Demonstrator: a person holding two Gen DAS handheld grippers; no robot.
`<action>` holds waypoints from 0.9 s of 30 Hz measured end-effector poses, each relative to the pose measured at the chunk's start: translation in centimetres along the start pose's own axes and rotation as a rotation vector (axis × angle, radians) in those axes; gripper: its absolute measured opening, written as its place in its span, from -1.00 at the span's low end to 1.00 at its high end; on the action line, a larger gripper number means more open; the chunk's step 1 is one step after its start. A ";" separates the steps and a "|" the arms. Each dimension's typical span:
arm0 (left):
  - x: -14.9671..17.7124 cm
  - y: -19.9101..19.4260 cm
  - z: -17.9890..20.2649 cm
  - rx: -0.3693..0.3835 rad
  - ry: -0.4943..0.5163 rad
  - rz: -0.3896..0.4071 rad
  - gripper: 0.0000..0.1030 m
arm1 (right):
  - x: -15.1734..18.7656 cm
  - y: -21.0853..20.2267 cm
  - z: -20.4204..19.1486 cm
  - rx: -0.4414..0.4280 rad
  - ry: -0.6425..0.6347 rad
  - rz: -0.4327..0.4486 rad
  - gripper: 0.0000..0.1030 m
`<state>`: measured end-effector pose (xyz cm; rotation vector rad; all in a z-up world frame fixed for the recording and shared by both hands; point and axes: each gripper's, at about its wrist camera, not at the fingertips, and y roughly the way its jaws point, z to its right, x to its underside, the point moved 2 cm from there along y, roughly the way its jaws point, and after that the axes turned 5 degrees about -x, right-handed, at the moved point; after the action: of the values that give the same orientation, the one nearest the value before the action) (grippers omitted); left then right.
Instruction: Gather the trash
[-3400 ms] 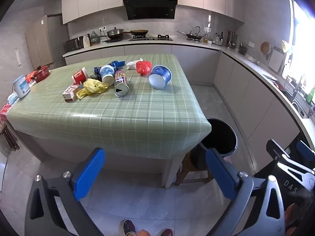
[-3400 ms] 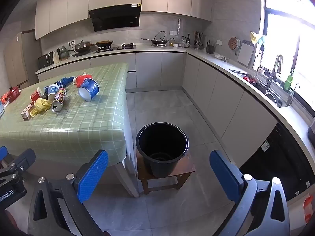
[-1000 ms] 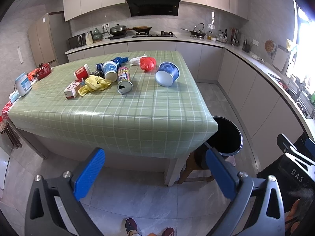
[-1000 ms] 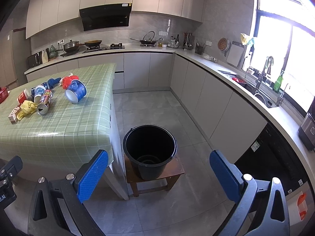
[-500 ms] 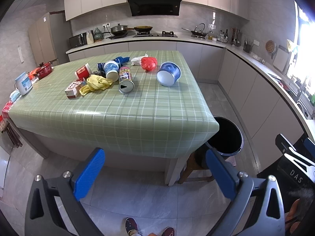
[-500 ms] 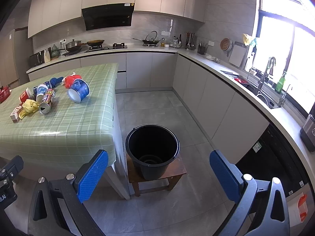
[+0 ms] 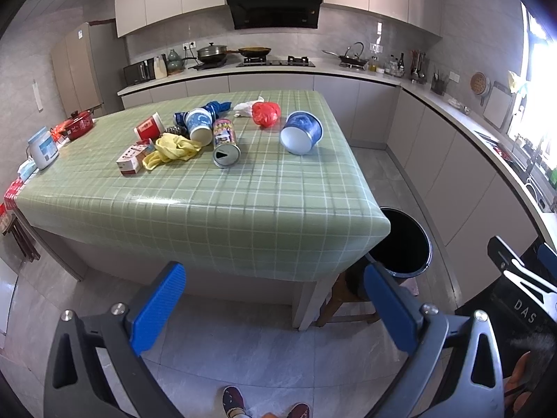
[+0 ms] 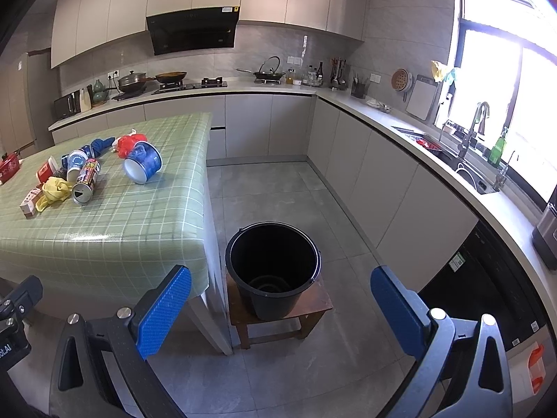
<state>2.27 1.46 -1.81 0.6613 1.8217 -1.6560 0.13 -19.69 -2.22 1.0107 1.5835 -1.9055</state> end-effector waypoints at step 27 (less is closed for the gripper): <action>-2.4 3.2 -6.7 -0.016 -0.025 -0.012 1.00 | -1.4 1.0 -6.6 -0.037 -0.014 0.001 1.00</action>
<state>5.60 8.52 -1.99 0.6207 1.8224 -1.6487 3.32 -13.69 -2.17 0.9803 1.6041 -1.8713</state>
